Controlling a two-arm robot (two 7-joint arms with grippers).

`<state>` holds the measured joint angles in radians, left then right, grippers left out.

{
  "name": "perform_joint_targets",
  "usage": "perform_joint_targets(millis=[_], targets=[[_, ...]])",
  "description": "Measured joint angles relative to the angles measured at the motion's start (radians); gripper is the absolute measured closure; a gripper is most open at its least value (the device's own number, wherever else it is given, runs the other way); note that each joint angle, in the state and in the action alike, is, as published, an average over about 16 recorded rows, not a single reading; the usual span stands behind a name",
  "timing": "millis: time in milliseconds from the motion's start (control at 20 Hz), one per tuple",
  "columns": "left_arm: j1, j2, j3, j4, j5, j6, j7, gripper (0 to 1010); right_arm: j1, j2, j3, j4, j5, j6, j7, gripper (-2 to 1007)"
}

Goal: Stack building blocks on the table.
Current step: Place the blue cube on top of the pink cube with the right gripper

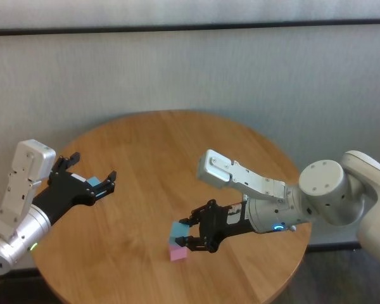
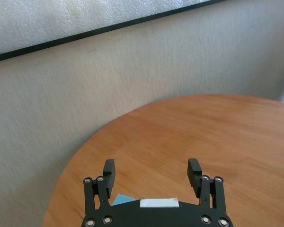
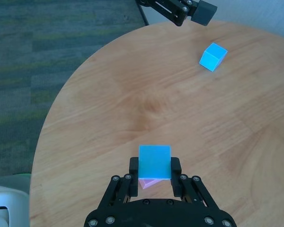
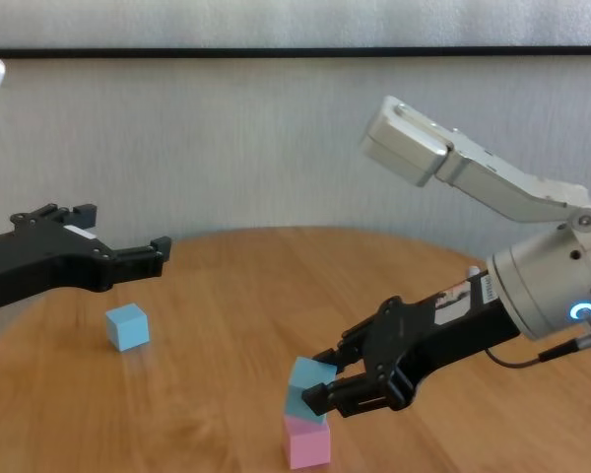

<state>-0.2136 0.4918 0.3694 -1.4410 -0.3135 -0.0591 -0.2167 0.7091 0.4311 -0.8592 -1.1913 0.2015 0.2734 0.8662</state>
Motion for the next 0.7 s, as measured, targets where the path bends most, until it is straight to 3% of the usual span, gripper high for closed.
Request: perform_joint_targets(millis=[700], targets=[[0.000, 0.000, 0.000, 0.000, 0.000, 0.000, 0.000, 10, 0.019, -0.010, -0.018, 0.020, -0.008, 0.020, 0.005, 635]])
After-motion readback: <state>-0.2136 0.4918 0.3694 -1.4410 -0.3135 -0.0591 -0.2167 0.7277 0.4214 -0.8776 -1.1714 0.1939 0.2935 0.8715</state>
